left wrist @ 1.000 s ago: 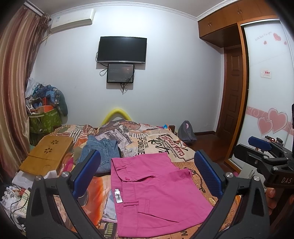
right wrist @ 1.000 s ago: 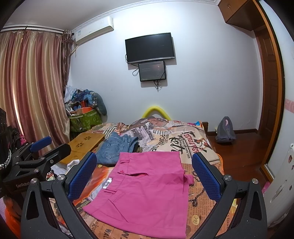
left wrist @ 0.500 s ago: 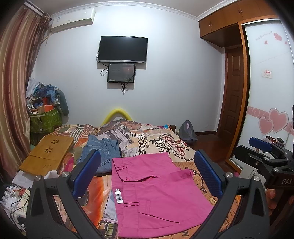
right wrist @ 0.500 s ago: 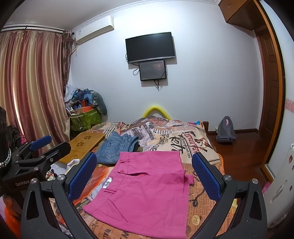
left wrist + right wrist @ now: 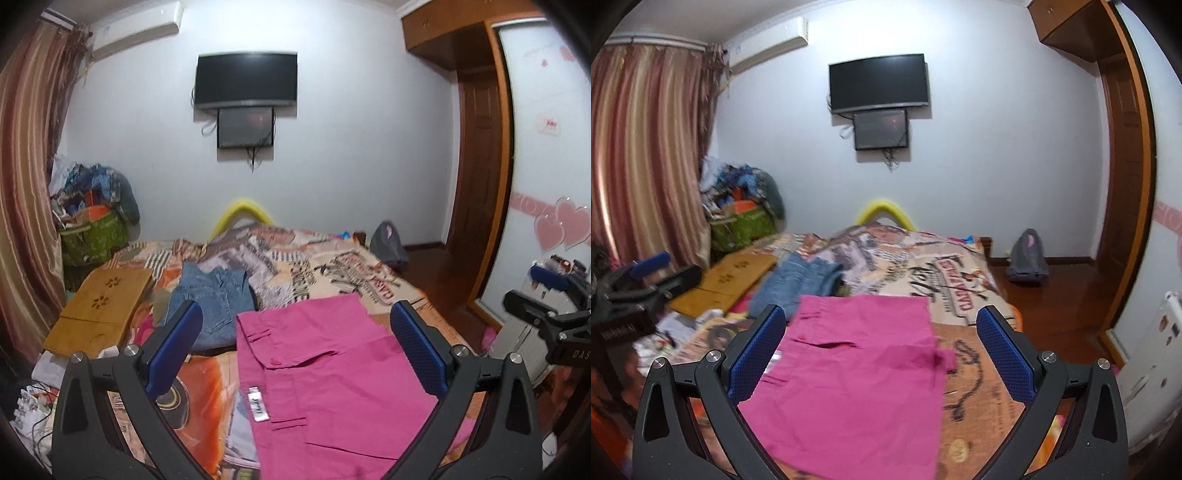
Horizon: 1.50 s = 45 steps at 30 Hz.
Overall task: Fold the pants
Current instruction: 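Lower both tools to the pink pants waistband and close both grippers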
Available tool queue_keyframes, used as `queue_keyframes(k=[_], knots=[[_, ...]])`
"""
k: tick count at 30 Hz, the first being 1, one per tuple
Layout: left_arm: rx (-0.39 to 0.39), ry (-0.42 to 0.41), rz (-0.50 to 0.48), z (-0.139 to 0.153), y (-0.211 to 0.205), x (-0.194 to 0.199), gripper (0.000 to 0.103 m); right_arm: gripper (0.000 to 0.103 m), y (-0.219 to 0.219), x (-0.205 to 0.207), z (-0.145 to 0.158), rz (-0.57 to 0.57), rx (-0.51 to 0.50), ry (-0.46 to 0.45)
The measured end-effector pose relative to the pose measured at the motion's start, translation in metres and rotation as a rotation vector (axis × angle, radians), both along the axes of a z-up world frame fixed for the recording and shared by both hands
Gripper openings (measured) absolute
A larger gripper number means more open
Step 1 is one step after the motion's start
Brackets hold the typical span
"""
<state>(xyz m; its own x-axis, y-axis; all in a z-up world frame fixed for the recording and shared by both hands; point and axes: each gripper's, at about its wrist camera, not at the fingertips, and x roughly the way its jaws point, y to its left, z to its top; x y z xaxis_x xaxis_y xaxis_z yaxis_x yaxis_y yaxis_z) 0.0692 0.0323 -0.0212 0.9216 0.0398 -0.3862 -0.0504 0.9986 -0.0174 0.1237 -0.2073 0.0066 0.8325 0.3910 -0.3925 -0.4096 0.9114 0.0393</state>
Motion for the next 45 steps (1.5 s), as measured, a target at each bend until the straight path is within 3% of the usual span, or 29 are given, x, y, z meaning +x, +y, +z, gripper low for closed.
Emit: queue_keyframes(k=[5,18,20,26,40,42,45], knots=[[-0.020,0.090,0.036,-0.017,0.029,0.049,0.103,0.103,-0.001,0.036,-0.014,-0.056,-0.103,0.008],[-0.006,0.288,0.097,-0.085,0.092,0.176,0.102,0.103,-0.005,0.125,-0.037,-0.017,-0.130,0.102],[-0.011,0.314,0.091,-0.097,0.097,0.192,0.090,0.103,-0.002,0.143,-0.040,-0.019,-0.132,0.104],[-0.014,0.412,0.057,-0.138,0.109,0.243,0.074,0.103,0.007,0.194,-0.060,-0.019,-0.158,0.113],[-0.084,0.548,0.013,-0.204,0.125,0.303,0.070,0.096,0.043,0.298,-0.142,0.078,-0.256,0.346],[-0.075,0.555,0.005,-0.208,0.126,0.309,0.065,0.095,0.046,0.314,-0.154,0.096,-0.243,0.388],[-0.090,0.570,0.002,-0.216,0.130,0.316,0.050,0.084,0.050,0.333,-0.167,0.119,-0.227,0.453]])
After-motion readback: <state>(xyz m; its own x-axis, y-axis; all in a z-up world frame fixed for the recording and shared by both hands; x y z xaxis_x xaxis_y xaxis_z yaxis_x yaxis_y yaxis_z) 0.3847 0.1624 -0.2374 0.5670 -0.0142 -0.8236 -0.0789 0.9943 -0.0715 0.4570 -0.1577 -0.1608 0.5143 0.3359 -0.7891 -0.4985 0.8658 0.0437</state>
